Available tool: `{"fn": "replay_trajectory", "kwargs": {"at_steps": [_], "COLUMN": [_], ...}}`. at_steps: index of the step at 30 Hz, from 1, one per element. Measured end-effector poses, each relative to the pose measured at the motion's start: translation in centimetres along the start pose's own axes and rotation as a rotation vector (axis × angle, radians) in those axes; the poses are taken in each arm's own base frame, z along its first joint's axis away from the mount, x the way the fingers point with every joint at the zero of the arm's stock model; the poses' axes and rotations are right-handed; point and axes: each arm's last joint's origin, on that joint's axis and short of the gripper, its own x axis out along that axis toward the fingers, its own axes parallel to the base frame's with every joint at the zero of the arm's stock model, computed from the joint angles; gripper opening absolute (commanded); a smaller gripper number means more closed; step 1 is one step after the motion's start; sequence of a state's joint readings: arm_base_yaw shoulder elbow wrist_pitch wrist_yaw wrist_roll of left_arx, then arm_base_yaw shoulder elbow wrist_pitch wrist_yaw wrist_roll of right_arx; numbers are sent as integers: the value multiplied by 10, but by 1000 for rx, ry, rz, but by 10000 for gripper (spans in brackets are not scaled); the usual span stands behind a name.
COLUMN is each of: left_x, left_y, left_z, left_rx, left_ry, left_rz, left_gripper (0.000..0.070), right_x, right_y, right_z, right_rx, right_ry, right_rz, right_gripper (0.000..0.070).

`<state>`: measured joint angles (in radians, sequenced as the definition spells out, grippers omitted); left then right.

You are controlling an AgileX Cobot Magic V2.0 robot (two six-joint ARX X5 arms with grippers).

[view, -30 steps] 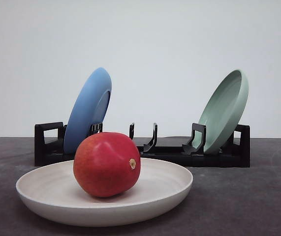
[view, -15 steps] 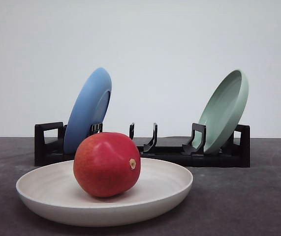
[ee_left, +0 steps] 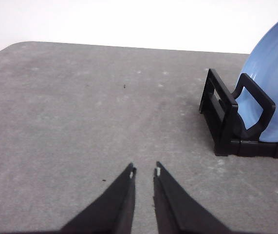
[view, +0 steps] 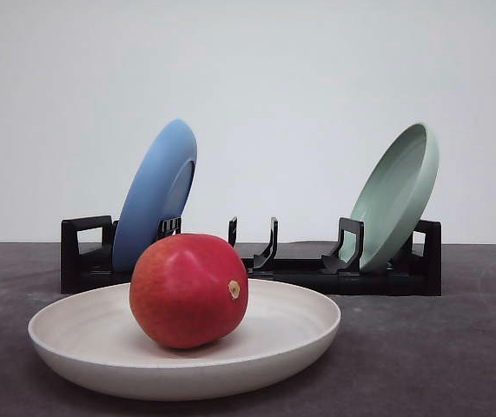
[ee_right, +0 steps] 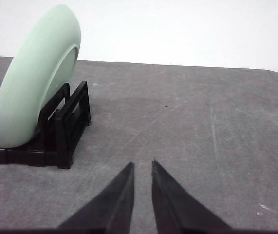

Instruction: Place pomegranate in white plate

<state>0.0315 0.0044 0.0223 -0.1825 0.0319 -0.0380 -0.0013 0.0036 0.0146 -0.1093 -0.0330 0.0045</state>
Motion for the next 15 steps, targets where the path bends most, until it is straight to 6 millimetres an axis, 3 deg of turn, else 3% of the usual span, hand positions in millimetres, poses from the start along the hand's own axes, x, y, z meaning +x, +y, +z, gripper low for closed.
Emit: {"fn": "replay_trajectory", "kwargs": {"at_steps": [15], "left_x": [0], "left_y": [0], "left_z": [0], "left_rx": [0], "left_ry": [0], "left_rz": [0], "left_gripper": [52], "right_x": [0], "right_y": [0], "right_z": [0], "right_rx": [0], "right_ry": [0], "right_rz": [0], "right_gripper": [62]}}
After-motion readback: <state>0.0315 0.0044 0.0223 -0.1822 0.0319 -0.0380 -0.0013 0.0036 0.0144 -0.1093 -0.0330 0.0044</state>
